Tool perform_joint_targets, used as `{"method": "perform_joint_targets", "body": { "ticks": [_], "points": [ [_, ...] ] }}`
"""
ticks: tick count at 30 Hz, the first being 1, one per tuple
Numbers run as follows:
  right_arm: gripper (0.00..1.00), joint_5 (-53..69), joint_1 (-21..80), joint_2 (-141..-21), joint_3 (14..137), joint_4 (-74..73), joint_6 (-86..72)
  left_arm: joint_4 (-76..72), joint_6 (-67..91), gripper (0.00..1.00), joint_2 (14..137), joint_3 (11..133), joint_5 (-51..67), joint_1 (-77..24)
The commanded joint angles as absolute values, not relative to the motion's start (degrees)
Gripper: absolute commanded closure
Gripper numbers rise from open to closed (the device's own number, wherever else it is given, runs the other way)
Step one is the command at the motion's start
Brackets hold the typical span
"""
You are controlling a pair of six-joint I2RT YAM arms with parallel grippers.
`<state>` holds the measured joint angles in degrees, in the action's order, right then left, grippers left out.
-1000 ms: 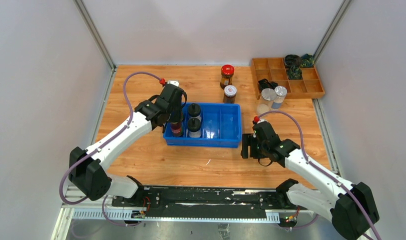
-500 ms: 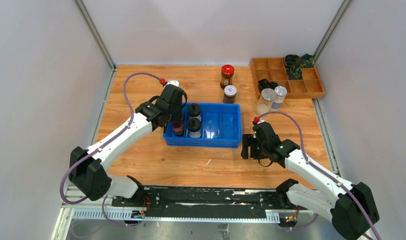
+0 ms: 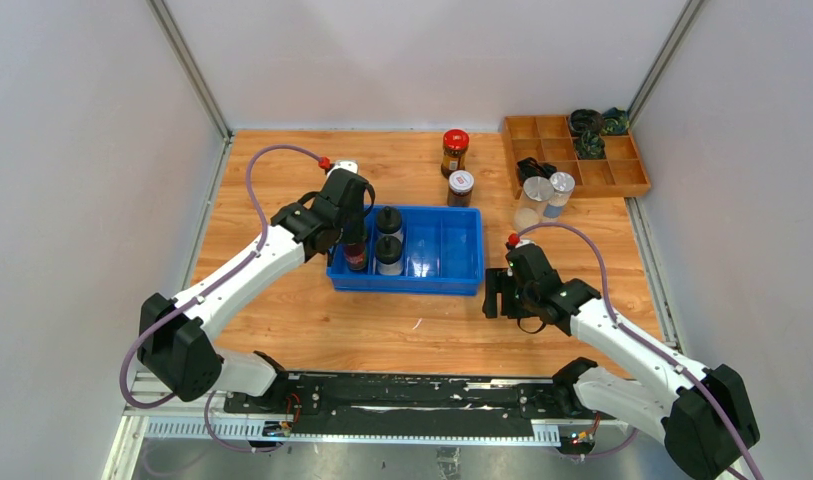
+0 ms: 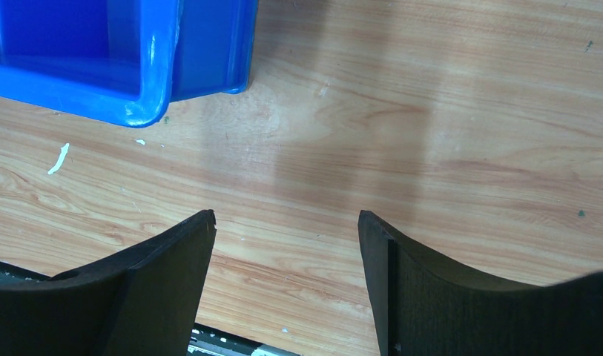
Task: Organize the condiment bottles
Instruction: Place the bottle in the storage box.
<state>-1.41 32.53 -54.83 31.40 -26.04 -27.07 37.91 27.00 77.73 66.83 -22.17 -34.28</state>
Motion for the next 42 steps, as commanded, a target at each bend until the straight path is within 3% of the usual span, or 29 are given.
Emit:
{"method": "perform_joint_targets", "body": {
  "ticks": [1,11,16,29,42],
  "points": [
    [0.24,-0.95,33.13,-53.97,31.16,-26.63,-27.35,40.46,27.47,0.73,78.2,68.91,-22.61,-34.66],
    [0.24,-0.89,33.11,-54.5,31.68,-26.63,-27.37,41.31,27.64,0.73,79.15,68.85,-21.62,-34.67],
    [0.24,-0.88,33.09,-54.63,31.64,-26.63,-27.29,41.32,27.85,0.68,79.74,68.31,-21.16,-34.67],
    [0.24,-0.89,33.13,-54.91,30.61,-25.8,-27.8,41.34,28.9,0.36,78.22,65.2,-21.23,-34.67],
    [0.23,0.44,33.13,-53.84,29.97,-25.63,-27.99,43.14,29.22,0.33,71.82,64.81,-20.18,-34.72]
  ]
}}
